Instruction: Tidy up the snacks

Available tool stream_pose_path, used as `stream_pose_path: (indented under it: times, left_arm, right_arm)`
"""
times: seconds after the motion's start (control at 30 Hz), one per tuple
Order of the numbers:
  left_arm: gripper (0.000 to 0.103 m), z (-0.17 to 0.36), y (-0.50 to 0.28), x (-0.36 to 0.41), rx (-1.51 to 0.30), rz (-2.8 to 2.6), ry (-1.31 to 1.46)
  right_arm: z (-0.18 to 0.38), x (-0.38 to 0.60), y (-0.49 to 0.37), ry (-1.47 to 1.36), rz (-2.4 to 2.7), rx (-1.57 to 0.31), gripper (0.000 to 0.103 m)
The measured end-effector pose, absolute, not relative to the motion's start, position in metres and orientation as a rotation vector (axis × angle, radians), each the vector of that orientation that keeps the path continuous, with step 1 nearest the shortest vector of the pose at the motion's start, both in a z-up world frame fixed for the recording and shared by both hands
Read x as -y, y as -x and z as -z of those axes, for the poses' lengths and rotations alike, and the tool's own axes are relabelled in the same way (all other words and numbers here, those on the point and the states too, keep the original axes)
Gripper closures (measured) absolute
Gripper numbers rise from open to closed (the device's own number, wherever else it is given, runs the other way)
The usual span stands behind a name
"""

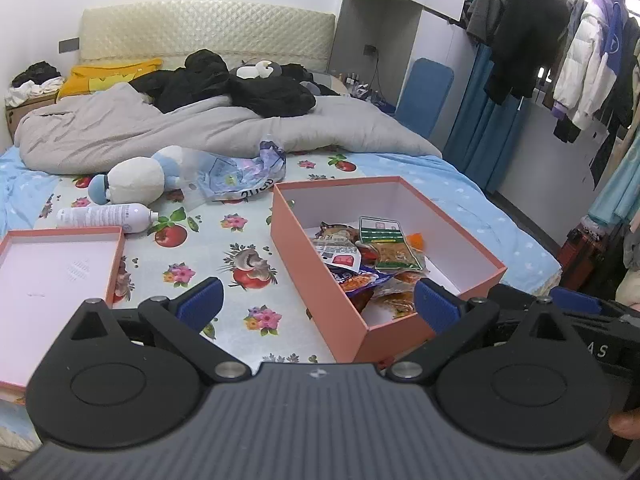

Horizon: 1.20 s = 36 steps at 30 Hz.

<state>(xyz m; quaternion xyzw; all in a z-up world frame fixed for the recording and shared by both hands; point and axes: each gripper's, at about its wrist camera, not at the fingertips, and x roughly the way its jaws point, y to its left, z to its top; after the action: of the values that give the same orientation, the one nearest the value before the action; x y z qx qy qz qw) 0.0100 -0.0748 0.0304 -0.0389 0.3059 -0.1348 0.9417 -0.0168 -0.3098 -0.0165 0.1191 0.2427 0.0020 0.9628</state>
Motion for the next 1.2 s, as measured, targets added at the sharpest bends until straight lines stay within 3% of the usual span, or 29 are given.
stream_pose_path:
  times: [1.2]
  left_arm:
    - [0.0, -0.0363, -0.0058, 0.0743, -0.617, 0.274, 0.088]
  right_arm:
    - [0.0153, 0.3071, 0.0189, -0.247, -0.014, -0.473, 0.0]
